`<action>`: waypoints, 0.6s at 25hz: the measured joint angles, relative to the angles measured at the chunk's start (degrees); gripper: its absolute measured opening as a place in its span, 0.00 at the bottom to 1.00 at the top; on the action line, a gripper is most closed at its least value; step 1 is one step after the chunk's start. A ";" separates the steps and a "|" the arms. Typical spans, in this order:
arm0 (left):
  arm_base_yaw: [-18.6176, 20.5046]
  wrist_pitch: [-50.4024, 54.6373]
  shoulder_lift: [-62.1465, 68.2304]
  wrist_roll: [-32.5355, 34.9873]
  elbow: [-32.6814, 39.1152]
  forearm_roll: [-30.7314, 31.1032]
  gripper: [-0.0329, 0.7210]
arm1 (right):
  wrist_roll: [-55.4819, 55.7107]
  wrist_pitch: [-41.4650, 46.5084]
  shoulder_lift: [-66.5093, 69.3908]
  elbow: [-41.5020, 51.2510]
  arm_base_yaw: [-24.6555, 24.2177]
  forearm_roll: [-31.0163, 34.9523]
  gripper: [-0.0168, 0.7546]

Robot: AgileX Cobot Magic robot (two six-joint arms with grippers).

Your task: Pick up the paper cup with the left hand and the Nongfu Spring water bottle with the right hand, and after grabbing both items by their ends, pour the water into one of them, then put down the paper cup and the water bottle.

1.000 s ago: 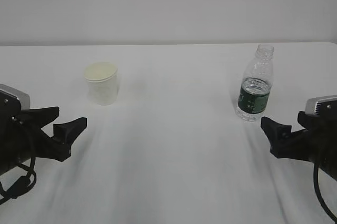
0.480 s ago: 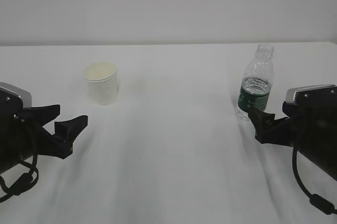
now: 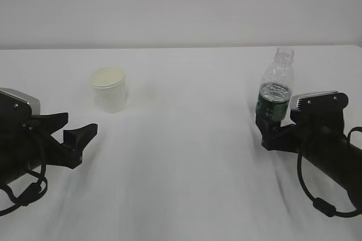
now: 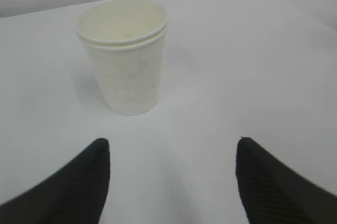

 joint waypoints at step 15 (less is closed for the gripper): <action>0.00 0.00 3.28 0.00 -1.22 -0.31 0.75 | 0.10 0.00 2.98 -7.17 0.00 1.19 0.89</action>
